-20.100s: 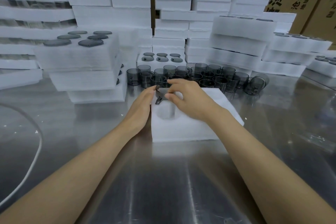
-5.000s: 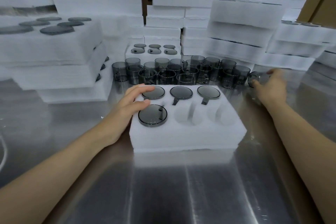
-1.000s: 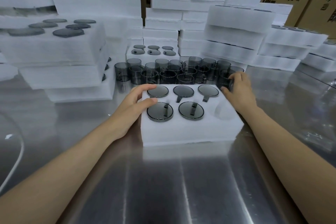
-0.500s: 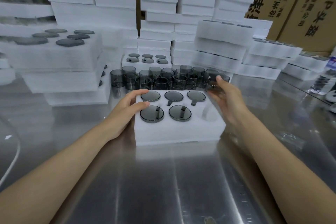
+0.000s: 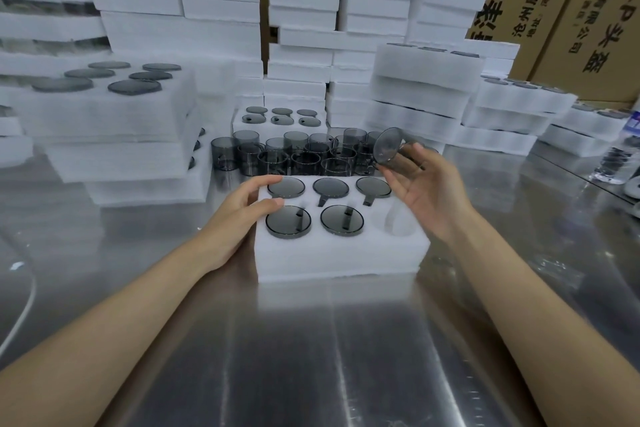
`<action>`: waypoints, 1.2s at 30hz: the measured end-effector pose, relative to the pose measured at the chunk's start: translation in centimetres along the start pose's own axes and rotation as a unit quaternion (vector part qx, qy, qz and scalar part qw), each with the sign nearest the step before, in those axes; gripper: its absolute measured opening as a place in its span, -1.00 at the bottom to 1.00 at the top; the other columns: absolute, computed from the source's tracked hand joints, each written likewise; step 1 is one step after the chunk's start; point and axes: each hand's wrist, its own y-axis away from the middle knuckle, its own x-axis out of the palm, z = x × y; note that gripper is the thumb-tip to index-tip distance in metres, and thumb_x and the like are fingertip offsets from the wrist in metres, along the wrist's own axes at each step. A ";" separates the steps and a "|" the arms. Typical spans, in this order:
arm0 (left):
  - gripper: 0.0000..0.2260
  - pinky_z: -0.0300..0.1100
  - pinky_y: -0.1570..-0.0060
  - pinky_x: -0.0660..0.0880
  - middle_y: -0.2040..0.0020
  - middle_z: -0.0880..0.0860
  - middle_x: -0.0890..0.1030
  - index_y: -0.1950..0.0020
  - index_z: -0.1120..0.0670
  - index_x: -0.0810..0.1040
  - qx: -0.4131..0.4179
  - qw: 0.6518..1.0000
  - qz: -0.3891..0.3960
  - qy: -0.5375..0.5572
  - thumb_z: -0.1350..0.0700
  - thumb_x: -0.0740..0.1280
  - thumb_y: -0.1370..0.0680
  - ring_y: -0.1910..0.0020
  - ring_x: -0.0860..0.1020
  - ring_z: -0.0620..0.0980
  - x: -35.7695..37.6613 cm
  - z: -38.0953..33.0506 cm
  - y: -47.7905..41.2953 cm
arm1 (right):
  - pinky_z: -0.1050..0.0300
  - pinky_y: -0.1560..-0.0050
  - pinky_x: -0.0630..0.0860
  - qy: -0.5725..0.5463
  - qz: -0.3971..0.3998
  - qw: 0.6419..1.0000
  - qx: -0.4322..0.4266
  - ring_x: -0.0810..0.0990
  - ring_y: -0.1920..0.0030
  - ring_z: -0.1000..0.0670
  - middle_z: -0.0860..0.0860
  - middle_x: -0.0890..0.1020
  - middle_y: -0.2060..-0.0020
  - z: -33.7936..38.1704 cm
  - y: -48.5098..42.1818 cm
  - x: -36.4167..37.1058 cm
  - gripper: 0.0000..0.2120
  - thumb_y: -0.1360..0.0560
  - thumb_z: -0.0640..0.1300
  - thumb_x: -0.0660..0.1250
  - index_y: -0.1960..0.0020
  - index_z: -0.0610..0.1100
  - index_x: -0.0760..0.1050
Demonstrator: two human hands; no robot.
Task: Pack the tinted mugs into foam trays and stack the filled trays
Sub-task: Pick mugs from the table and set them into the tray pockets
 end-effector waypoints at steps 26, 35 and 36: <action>-0.67 0.11 -0.40 0.25 -0.01 0.08 0.40 -0.11 -0.20 0.61 0.000 1.000 0.001 -0.002 -0.01 0.41 -0.36 -0.08 0.44 0.05 -0.2 0.3 -0.2 | 0.02 -0.02 0.49 0.328 0.148 0.926 -0.117 0.58 0.01 -0.05 0.00 0.67 0.02 3.0 2.3 1.3 -0.70 -0.41 -0.19 0.24 -0.01 0.02 0.67; -0.68 0.09 -0.40 0.27 -0.01 0.08 0.42 -0.11 -0.22 0.61 0.006 1.000 0.006 -0.003 -0.01 0.41 -0.36 -0.10 0.46 0.06 -0.3 0.5 -0.3 | 0.42 0.03 0.41 0.637 0.193 0.737 -0.118 0.54 0.06 0.21 0.07 0.55 0.00 3.0 3.0 1.2 -0.68 -0.27 0.08 0.54 0.00 0.09 0.61; -0.68 0.08 -0.39 0.28 -0.02 0.07 0.43 -0.10 -0.22 0.61 0.007 1.000 0.006 -0.004 -0.01 0.41 -0.36 -0.12 0.47 0.06 -0.3 0.5 -0.3 | 0.42 0.07 0.40 0.648 0.190 0.729 -0.114 0.53 0.09 0.21 0.07 0.54 0.01 2.8 3.1 1.2 -0.67 -0.25 0.09 0.54 0.01 0.10 0.60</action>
